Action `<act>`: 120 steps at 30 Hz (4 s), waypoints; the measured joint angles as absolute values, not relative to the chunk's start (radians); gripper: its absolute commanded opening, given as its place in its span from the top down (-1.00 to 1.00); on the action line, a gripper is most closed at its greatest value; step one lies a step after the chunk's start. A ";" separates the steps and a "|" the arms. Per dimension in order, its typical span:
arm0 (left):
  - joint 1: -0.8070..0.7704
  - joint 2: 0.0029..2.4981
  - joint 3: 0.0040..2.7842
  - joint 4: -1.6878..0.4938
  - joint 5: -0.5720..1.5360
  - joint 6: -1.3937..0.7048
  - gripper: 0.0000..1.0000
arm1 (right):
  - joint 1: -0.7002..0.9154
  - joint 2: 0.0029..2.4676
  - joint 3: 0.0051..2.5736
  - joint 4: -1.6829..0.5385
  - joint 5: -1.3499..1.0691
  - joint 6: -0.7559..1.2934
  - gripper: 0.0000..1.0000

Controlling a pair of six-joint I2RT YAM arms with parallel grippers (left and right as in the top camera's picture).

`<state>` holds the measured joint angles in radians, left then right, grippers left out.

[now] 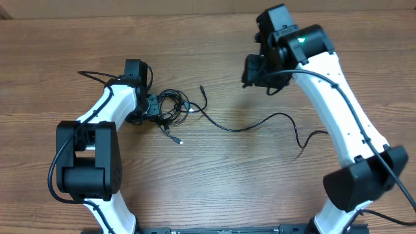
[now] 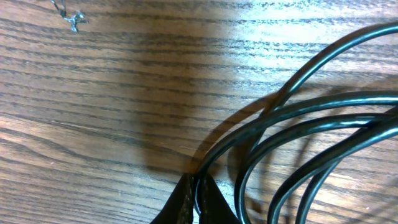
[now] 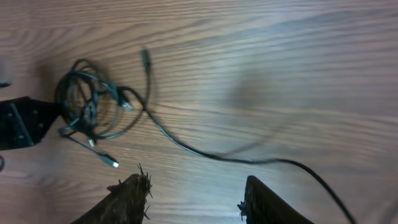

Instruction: Untangle cables

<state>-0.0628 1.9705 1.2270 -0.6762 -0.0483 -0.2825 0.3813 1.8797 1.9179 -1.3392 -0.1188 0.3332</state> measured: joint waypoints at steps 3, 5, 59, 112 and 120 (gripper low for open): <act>-0.063 1.971 1.227 -0.676 -0.048 -0.282 0.92 | 0.414 1.909 1.879 -1.284 -0.146 0.333 -0.06; -0.063 1.971 1.227 -0.674 -0.047 -0.282 0.92 | 0.437 1.929 1.842 -1.265 -0.156 0.333 -0.10; -0.063 1.973 1.227 -0.646 -0.019 -0.286 0.80 | 0.670 2.086 1.691 -0.757 -0.294 1.020 -0.66; -0.063 1.976 1.227 -0.611 0.027 -0.286 0.78 | 0.536 1.834 1.694 -0.896 -0.335 0.521 0.93; -0.063 1.977 1.227 -0.609 0.033 -0.286 0.78 | 0.382 1.656 1.699 -0.994 -0.447 0.414 0.84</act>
